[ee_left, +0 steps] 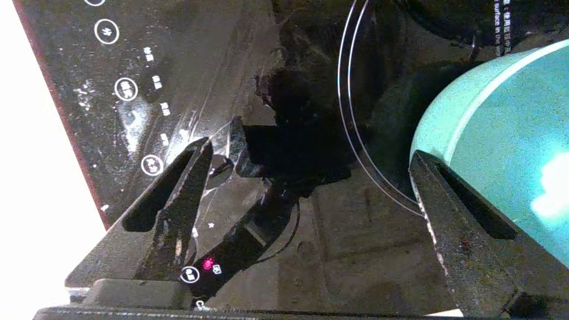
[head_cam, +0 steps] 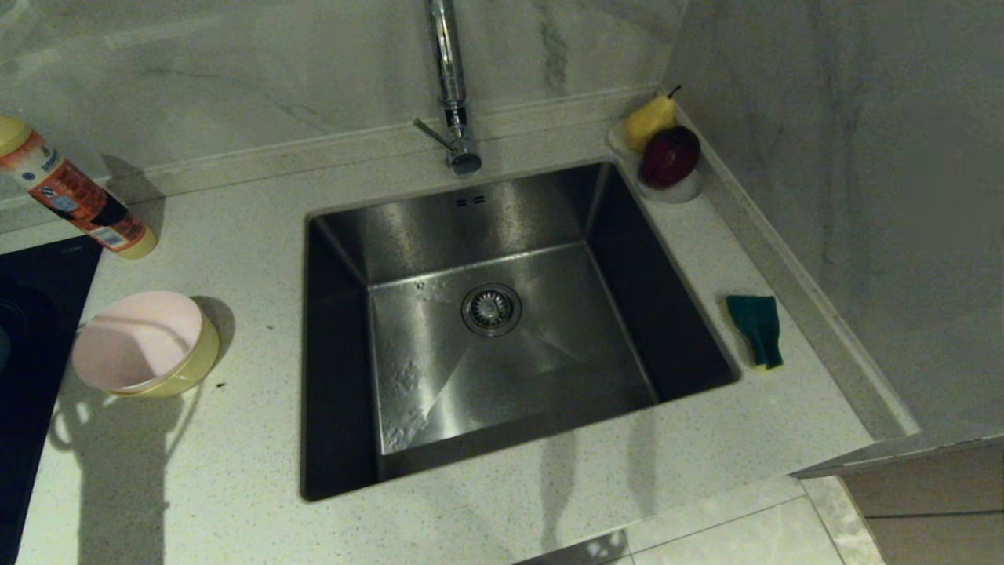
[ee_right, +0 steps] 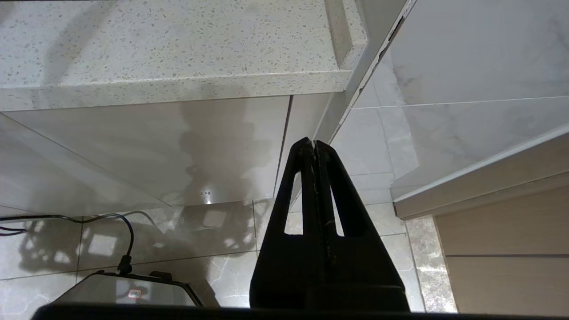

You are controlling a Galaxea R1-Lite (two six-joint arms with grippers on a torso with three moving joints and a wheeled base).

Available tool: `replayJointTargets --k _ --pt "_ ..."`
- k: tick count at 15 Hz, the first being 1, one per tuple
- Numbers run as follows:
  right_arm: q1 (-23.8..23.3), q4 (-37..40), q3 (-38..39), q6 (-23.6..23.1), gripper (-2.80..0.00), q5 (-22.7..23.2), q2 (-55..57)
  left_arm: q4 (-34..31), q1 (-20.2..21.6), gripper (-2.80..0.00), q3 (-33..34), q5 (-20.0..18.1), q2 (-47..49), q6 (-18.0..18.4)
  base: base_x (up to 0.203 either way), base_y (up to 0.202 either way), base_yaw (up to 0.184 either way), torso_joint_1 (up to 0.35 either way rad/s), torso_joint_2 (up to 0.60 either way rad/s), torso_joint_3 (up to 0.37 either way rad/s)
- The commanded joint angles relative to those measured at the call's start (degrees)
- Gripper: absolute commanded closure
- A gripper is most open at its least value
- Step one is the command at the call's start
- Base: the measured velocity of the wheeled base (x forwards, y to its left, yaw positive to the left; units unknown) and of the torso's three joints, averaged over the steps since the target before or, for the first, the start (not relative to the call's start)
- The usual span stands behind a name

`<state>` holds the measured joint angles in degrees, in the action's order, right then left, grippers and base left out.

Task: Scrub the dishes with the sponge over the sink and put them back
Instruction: Place the bowl on the bowl

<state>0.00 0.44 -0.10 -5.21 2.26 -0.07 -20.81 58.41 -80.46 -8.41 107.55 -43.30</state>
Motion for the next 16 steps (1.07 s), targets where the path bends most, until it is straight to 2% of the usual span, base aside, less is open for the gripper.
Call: replayJointTargets --k 1,6,9,16 --pt "0.00 0.00 0.01 -0.07 0.00 0.03 -0.01 -0.11 0.04 -2.80 0.04 -0.92 0.30 -0.23 0.000 0.000 0.000 0.000 0.00 0.000" --pt "0.00 0.00 0.01 -0.07 0.00 0.03 -0.01 -0.54 0.04 -2.80 0.37 -7.95 -1.63 -0.36 0.000 0.000 0.000 0.000 0.00 0.000" --pt "0.00 0.00 0.01 -0.07 0.00 0.03 -0.01 -3.30 0.04 -2.80 -0.49 -8.07 -2.60 -0.30 0.000 0.000 0.000 0.000 0.00 0.000" --pt "0.00 0.00 0.01 -0.07 0.00 0.03 -0.01 -3.01 0.42 -2.80 -3.84 -8.55 -1.76 -0.26 0.000 0.000 0.000 0.000 0.00 0.000"
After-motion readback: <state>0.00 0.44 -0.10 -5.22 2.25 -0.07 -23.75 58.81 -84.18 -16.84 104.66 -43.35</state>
